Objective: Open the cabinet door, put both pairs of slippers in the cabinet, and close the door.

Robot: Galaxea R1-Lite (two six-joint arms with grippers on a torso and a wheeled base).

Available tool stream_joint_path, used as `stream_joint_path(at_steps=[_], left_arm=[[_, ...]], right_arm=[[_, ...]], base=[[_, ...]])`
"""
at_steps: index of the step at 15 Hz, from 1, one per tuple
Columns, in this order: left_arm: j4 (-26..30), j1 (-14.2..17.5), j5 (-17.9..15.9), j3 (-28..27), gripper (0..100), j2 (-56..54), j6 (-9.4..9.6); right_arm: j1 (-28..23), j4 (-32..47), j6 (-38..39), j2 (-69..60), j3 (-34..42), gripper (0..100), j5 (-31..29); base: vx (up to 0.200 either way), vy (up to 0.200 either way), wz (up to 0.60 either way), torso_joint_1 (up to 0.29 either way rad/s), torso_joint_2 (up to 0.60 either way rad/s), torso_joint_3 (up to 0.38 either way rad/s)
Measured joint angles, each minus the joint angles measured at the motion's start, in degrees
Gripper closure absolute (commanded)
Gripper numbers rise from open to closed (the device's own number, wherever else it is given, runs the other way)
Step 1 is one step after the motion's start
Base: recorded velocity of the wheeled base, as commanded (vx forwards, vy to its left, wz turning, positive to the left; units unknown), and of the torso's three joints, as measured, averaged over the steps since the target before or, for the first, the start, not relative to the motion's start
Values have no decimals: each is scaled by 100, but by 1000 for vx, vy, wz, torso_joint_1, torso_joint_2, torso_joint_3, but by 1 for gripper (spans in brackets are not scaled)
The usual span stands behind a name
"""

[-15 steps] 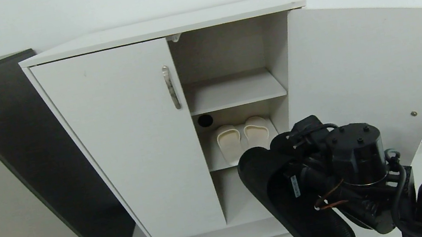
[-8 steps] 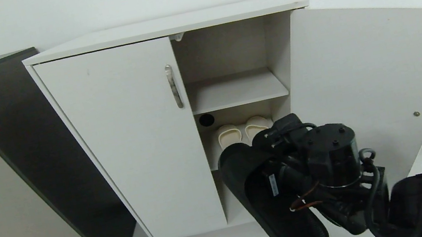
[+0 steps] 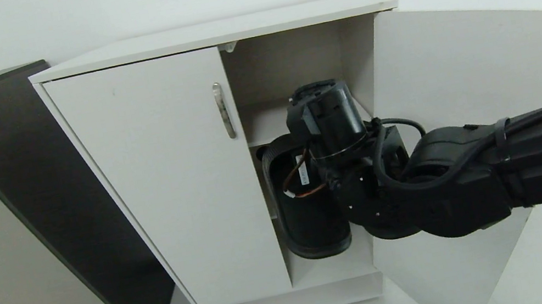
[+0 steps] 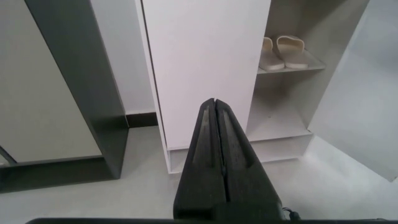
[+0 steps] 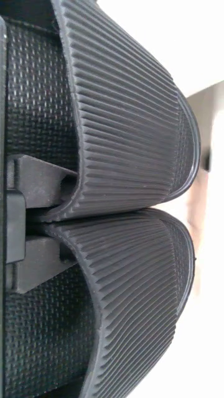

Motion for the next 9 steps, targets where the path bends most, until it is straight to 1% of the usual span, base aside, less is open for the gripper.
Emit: stream_joint_path(at_steps=[2, 9], left_arm=[[0, 0, 2, 0, 100, 0, 0], [0, -2, 0, 0, 100, 0, -2]], right_arm=[[27, 228, 30, 52, -319, 100, -127], [24, 246, 24, 205, -458, 100, -140]], base=[[0, 0, 0, 0, 0, 0], [200, 0, 0, 0, 5, 2]])
